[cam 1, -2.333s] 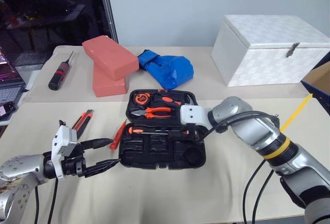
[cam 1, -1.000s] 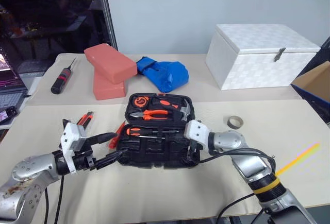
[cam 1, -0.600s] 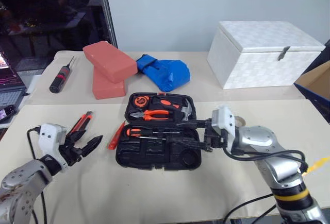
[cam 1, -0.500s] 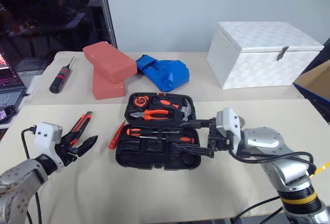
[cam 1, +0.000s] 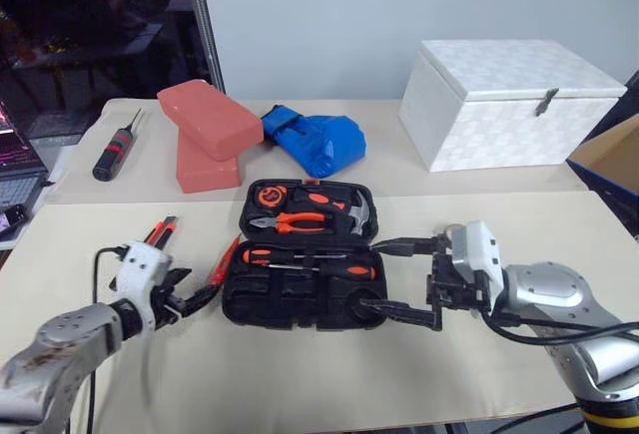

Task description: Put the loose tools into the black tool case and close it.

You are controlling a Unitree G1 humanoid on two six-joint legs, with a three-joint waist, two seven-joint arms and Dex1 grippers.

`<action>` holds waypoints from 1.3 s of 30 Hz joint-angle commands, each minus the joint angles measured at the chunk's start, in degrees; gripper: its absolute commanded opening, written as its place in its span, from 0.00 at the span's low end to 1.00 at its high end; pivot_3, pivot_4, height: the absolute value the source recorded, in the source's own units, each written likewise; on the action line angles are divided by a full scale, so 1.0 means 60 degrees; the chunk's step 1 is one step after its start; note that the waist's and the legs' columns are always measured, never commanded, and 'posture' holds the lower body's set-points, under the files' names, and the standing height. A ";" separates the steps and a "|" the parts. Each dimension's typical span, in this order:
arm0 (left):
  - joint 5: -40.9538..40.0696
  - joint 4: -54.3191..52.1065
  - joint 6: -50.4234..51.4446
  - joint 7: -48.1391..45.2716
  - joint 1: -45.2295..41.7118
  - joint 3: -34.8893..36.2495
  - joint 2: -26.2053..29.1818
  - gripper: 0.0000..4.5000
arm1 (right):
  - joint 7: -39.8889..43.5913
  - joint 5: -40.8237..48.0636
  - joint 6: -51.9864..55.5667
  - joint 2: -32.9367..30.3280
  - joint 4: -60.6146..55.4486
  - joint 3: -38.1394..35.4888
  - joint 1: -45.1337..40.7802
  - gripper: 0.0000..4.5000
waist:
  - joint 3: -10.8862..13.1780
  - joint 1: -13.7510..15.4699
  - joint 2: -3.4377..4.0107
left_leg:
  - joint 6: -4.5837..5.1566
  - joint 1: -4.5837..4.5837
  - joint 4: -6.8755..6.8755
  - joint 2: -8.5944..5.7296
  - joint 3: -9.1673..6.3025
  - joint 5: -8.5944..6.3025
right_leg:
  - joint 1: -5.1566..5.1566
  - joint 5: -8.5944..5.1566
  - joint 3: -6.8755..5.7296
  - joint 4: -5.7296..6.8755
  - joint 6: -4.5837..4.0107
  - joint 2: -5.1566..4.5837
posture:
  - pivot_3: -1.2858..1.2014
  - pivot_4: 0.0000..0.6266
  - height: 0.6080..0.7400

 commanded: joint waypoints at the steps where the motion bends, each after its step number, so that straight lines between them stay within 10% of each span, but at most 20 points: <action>1: 0.0649 -0.0273 -0.0103 0.0440 -0.0271 -0.0524 -0.0156 0.84 | -0.0175 0.0091 -0.0145 -0.0191 -0.0552 -0.0419 0.0073 0.99 | 0.0000 -0.0007 0.0000 | 0.0000 0.0002 0.0001 0.0000 0.0001 0.0000 | 0.0001 0.0000 0.0002 0.0001 0.0000 0.0000 | 0.52 0.24 1.00; 5: 0.1116 -0.0223 0.0026 0.0999 -0.0634 -0.0984 -0.0578 0.84 | -0.0339 0.0186 -0.0005 -0.0331 -0.0686 -0.0558 0.0167 0.99 | -0.0001 0.0038 0.0001 | 0.0000 0.0004 0.0000 0.0000 -0.0001 0.0000 | 0.0004 0.0001 0.0002 0.0002 0.0002 0.0001 | 0.52 0.24 1.00; 14: 0.1437 -0.0094 -0.0559 0.0846 -0.0641 -0.1124 -0.1211 0.11 | -0.0457 0.0315 0.0031 -0.0581 -0.0789 -0.0761 0.0374 1.00 | -0.0001 0.0220 0.0003 | 0.0000 0.0004 0.0004 -0.0006 0.0001 0.0000 | 0.0012 0.0005 0.0003 -0.0005 0.0010 -0.0001 | 0.52 0.24 1.00; 21: -0.0271 0.0169 -0.1543 -0.2679 -0.1215 0.0762 0.0429 0.11 | -0.0001 0.0862 -0.0278 -0.0753 -0.1063 -0.1673 0.1299 1.00 | 0.0004 0.0311 -0.0005 | 0.0001 -0.0103 0.0019 -0.0004 -0.0006 0.0001 | -0.0089 -0.0020 -0.0013 0.0013 -0.0037 0.0002 | 0.52 0.24 1.00; 28: -0.0629 -0.0261 -0.1579 -0.5374 -0.3077 -0.1468 0.1536 0.11 | 0.0607 0.1030 -0.0538 -0.1219 -0.1284 -0.3070 0.2573 1.00 | -0.0006 0.0406 0.0020 | 0.0000 -0.0124 0.0035 -0.0029 0.0028 0.0002 | -0.0082 0.0004 0.0015 -0.0015 0.0024 -0.0023 | 0.52 0.24 1.00; 39: 0.2544 0.2188 -0.3664 -0.6305 -0.5146 -0.4423 0.1335 0.11 | 0.0086 0.1291 -0.0157 -0.1173 -0.2339 -0.4078 0.3863 1.00 | -0.0004 0.0234 0.0009 | 0.0002 -0.0115 0.0037 -0.0008 0.0022 0.0004 | -0.0084 0.0028 0.0022 0.0009 0.0030 0.0023 | 0.52 0.24 1.00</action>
